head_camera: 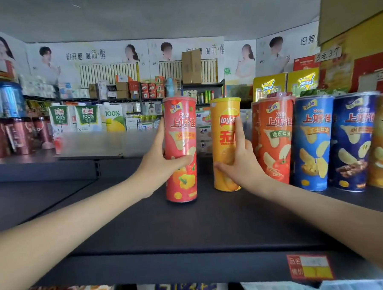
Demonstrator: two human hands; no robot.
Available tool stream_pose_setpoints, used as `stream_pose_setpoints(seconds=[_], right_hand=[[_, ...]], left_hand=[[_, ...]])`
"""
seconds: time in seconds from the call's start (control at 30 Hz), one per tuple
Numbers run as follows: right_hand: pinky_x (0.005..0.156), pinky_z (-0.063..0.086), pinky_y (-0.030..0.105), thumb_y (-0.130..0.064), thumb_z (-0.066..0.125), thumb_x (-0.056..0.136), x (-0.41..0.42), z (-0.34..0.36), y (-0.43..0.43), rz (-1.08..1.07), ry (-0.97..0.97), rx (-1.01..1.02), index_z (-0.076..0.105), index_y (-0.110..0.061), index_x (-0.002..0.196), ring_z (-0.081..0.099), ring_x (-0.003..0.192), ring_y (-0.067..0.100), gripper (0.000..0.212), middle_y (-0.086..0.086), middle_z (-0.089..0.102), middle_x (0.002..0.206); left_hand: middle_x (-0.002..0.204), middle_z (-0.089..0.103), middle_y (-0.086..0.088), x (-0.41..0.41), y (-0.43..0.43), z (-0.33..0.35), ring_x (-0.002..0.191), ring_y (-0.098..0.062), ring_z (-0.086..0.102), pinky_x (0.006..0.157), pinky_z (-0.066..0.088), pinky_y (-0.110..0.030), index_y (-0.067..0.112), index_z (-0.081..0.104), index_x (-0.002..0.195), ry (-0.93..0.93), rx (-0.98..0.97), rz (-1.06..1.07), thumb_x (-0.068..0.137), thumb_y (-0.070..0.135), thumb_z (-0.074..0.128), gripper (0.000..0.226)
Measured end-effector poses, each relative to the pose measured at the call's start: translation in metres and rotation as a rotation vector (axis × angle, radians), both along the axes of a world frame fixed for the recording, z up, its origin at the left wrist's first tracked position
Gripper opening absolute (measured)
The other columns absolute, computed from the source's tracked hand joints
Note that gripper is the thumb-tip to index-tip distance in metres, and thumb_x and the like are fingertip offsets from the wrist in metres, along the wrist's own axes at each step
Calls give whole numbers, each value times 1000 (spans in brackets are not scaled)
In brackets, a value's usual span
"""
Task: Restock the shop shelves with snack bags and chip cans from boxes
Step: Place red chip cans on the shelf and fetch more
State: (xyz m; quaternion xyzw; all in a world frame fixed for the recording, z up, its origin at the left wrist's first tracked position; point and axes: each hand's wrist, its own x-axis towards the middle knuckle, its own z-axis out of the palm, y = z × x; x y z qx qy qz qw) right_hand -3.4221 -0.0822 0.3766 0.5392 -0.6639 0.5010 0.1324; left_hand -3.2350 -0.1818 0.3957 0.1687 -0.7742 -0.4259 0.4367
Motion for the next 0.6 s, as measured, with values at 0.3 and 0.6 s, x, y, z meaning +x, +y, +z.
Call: stream_pose_setpoints(seconds=[0.3,0.6], right_hand=[[105,32,39,-9,78,76,10,1,1,40,-47,-10,-16,-34,150,42,121,37,122,19,35,131],[99,32,35,-5,79,73,27,6,9,19,-79,-12,-11,-28,152,41,118,37,122,20,33,131]], left_hand=[[135,55,17,20,-1,2,120,-9,56,100,49,-44,57,-1,147,-122,-8,44,83,24,76,106],[137,54,10,30,7,5,119,-13,57,100,48,-42,51,-12,148,-199,6,90,85,28,74,109]])
